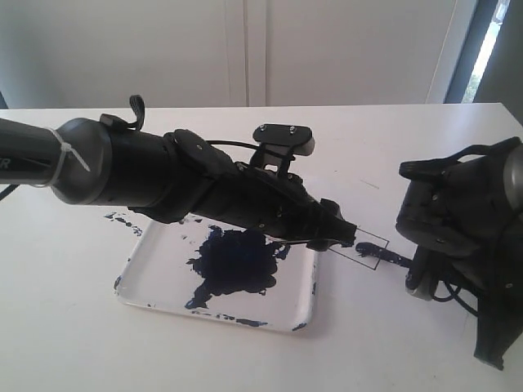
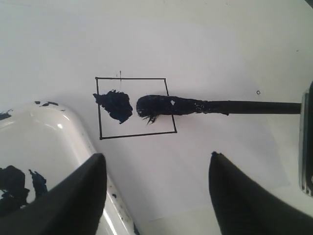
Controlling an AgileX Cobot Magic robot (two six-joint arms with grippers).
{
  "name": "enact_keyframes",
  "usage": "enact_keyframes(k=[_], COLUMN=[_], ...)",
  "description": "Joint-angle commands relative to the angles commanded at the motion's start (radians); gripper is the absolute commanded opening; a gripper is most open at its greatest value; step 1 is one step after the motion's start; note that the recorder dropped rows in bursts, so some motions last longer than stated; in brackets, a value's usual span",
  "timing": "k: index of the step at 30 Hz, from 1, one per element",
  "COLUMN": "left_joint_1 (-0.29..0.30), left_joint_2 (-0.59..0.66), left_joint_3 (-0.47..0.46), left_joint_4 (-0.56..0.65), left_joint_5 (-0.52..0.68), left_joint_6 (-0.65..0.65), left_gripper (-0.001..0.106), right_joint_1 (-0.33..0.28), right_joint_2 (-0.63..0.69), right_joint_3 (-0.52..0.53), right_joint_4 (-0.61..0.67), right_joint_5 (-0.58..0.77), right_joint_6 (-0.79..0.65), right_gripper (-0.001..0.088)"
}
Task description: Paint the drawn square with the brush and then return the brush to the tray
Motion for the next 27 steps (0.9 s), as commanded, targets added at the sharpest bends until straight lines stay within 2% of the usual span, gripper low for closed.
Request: enact_keyframes(k=[9, 13, 19, 27], left_joint_1=[0.000, 0.000, -0.002, 0.000], left_joint_2=[0.000, 0.006, 0.123, 0.245], left_joint_3=[0.000, -0.010, -0.163, -0.309], left_joint_4=[0.000, 0.000, 0.000, 0.000], left_joint_5=[0.003, -0.052, -0.038, -0.082], left_joint_6=[0.005, 0.034, 0.051, 0.072], left_gripper=[0.064, 0.064, 0.064, 0.064], right_joint_1=[0.000, 0.000, 0.000, 0.000], right_joint_2=[0.011, 0.011, 0.011, 0.011], right_joint_3=[0.000, 0.000, 0.000, 0.000], right_joint_4=[-0.068, -0.060, -0.010, 0.019], right_joint_5=[0.000, 0.000, 0.000, 0.000], right_joint_6=[0.054, 0.057, 0.012, 0.010], right_gripper=[0.0000, 0.0000, 0.0000, 0.0000])
